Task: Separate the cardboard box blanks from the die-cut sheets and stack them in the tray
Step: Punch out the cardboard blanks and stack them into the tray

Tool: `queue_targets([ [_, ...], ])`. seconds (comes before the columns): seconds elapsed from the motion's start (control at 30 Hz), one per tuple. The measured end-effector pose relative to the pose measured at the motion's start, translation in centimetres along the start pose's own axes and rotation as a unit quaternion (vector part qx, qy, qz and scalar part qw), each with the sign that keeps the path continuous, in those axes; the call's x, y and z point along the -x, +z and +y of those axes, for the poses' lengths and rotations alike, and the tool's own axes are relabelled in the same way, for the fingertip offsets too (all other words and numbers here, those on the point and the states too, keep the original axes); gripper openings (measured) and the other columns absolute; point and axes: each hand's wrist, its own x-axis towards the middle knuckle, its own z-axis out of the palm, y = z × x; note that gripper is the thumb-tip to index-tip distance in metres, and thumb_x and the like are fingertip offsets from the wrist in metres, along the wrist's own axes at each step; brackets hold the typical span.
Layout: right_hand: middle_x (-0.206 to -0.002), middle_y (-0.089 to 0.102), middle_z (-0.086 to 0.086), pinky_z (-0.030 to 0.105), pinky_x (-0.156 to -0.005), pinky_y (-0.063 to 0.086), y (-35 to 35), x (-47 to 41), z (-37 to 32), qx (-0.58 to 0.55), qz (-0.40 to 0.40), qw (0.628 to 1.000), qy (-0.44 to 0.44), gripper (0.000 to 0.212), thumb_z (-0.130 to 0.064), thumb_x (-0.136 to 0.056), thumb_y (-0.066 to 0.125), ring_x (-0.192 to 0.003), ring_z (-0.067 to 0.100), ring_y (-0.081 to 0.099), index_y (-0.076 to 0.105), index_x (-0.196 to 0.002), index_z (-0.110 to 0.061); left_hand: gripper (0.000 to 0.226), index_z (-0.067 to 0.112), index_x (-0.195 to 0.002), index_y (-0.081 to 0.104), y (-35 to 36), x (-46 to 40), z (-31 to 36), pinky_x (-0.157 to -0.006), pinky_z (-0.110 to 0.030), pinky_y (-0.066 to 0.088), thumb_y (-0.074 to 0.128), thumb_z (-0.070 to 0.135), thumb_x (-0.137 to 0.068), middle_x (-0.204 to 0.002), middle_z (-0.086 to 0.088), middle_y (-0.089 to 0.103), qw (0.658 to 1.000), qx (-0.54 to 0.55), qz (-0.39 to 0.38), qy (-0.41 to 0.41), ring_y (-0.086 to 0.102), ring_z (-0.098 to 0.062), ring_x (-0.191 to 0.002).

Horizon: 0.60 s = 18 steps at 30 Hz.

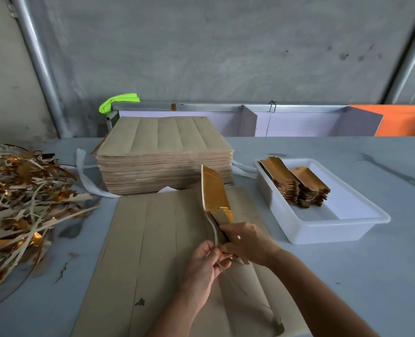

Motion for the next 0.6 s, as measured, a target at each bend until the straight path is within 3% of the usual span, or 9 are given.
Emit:
queue_targets([
  [0.1,-0.108,0.065,0.001,0.012,-0.078,0.048,0.0,0.0,0.7,0.012,0.02,1.0,0.007,0.024,-0.017,-0.095,0.054,-0.096,0.012,0.062,0.062,-0.118,-0.019,0.017,0.001,-0.088,0.054,0.0,-0.1,-0.1,-0.07,-0.031,0.052,0.041,0.004,-0.099,-0.09,-0.017,0.071,1.0,0.016,0.021,0.001,0.068,-0.023,-0.083],
  [0.2,-0.109,0.063,0.002,0.023,-0.084,0.053,0.6,-0.5,1.3,0.018,0.081,0.993,0.086,0.033,-0.013,-0.093,0.054,-0.097,0.016,0.061,0.059,-0.125,-0.021,0.014,0.0,-0.092,0.055,-0.1,-0.3,-0.5,-0.07,-0.032,0.053,0.043,0.003,-0.097,-0.099,-0.02,0.068,0.999,0.002,0.036,0.005,0.068,-0.028,-0.088],
  [0.33,-0.087,0.057,-0.001,0.022,-0.066,0.049,1.9,-1.8,0.3,0.062,0.126,0.979,0.151,0.02,-0.012,-0.091,0.055,-0.077,0.013,0.057,0.057,-0.11,-0.014,0.017,-0.002,-0.085,0.056,0.1,-0.2,-0.5,-0.064,-0.029,0.053,0.043,-0.001,-0.096,-0.081,-0.015,0.069,0.999,-0.029,0.016,0.011,0.067,-0.022,-0.074],
  [0.43,-0.08,0.052,0.0,0.027,-0.067,0.051,2.1,-2.9,-0.9,0.108,0.134,0.972,0.162,0.014,-0.014,-0.095,0.047,-0.071,0.016,0.054,0.058,-0.103,-0.011,0.024,0.0,-0.078,0.056,0.2,-0.1,-0.7,-0.055,-0.024,0.051,0.04,-0.006,-0.095,-0.064,-0.007,0.066,0.999,-0.048,0.015,0.009,0.065,-0.016,-0.062],
  [0.53,-0.073,0.046,-0.003,0.024,-0.07,0.05,1.8,-3.7,-0.9,0.11,0.127,0.973,0.159,0.018,-0.013,-0.091,0.055,-0.074,0.016,0.056,0.058,-0.109,-0.011,0.021,-0.002,-0.079,0.057,0.3,-0.6,-0.5,-0.051,-0.026,0.05,0.042,-0.004,-0.093,-0.066,-0.011,0.066,0.998,-0.036,0.041,-0.015,0.064,-0.019,-0.059],
  [0.6,-0.073,0.046,-0.004,0.022,-0.068,0.045,1.9,-3.7,-0.8,0.093,0.128,0.975,0.153,0.02,-0.013,-0.091,0.055,-0.071,0.015,0.051,0.055,-0.111,-0.01,0.021,-0.002,-0.082,0.057,0.7,-1.5,-0.1,-0.049,-0.027,0.05,0.045,0.009,-0.096,-0.068,-0.011,0.066,0.995,-0.055,0.074,-0.047,0.064,-0.019,-0.056],
])
